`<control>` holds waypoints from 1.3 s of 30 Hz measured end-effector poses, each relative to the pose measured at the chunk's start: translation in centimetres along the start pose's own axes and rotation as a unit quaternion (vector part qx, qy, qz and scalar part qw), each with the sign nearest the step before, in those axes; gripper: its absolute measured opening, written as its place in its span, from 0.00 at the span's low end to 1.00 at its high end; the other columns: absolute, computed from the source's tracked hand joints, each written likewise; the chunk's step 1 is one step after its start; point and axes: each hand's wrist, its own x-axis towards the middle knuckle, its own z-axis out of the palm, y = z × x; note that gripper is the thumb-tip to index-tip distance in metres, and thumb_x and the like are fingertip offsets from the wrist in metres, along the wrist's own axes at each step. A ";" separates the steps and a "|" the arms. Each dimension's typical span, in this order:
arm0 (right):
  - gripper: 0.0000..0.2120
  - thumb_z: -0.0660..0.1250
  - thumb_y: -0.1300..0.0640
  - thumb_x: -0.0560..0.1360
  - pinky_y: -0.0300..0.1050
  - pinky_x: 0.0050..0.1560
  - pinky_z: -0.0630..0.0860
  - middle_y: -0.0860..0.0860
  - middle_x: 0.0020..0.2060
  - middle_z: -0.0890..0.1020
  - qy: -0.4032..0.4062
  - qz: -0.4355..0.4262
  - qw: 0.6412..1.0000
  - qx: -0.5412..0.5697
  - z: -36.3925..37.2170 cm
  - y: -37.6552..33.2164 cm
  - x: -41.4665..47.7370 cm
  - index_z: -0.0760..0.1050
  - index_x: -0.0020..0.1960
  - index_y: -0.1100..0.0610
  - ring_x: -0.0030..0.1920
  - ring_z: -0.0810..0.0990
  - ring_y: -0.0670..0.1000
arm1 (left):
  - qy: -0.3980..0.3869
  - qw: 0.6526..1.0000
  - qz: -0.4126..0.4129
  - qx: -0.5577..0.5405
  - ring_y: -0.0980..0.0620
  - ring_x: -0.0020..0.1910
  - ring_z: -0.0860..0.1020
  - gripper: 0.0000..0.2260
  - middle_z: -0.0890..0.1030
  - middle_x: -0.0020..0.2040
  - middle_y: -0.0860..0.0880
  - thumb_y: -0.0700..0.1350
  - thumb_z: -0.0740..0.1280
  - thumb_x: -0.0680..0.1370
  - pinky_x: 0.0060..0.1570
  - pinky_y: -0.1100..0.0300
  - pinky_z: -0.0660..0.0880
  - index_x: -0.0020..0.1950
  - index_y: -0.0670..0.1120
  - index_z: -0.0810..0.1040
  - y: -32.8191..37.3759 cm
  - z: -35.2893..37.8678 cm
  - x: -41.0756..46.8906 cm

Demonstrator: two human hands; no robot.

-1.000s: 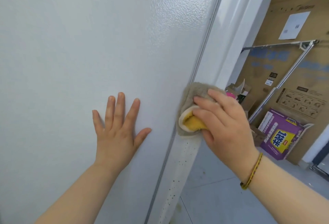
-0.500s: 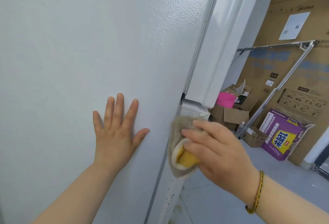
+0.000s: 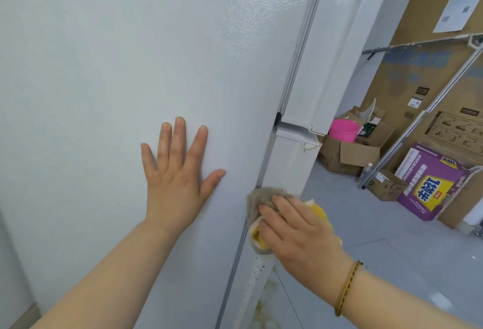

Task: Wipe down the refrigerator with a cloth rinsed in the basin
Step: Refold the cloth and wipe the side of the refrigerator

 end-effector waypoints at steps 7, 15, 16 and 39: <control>0.06 0.56 0.67 0.72 0.48 0.48 0.66 0.56 0.43 0.82 0.075 0.076 0.993 -0.042 -1.3 3.4 4.1 0.70 0.42 0.59 0.48 0.71 0.57 | 0.000 1.000 -0.007 -0.013 0.40 0.68 0.54 0.29 0.55 0.69 0.41 0.63 0.43 0.78 0.59 0.30 0.58 0.70 0.45 0.58 0.1 0.2 -0.2; 0.17 0.40 0.67 0.77 0.47 0.54 0.66 0.53 0.50 0.69 -0.026 0.029 0.999 -0.011 1.5 -4.5 -3.8 0.66 0.45 0.56 0.53 0.70 0.55 | 0.004 0.999 -0.019 -0.040 0.41 0.69 0.53 0.28 0.55 0.70 0.42 0.64 0.45 0.77 0.62 0.36 0.54 0.70 0.47 0.58 -0.1 0.1 -0.5; 0.18 0.39 0.67 0.77 0.47 0.54 0.66 0.53 0.51 0.69 -0.036 0.025 0.999 -0.005 1.7 -5.2 -4.4 0.66 0.45 0.56 0.53 0.70 0.55 | 0.001 0.999 -0.023 -0.043 0.41 0.69 0.53 0.28 0.54 0.70 0.43 0.63 0.45 0.77 0.62 0.38 0.53 0.70 0.47 0.58 -0.1 0.0 -0.6; 0.08 0.58 0.66 0.68 0.54 0.58 0.62 0.53 0.37 0.81 -0.020 -0.024 0.998 -0.059 -3.0 5.6 4.6 0.75 0.38 0.59 0.40 0.81 0.57 | -0.101 0.995 -0.013 -0.021 0.41 0.68 0.58 0.24 0.58 0.69 0.41 0.62 0.44 0.78 0.53 0.38 0.71 0.70 0.52 0.53 -0.7 0.6 -8.2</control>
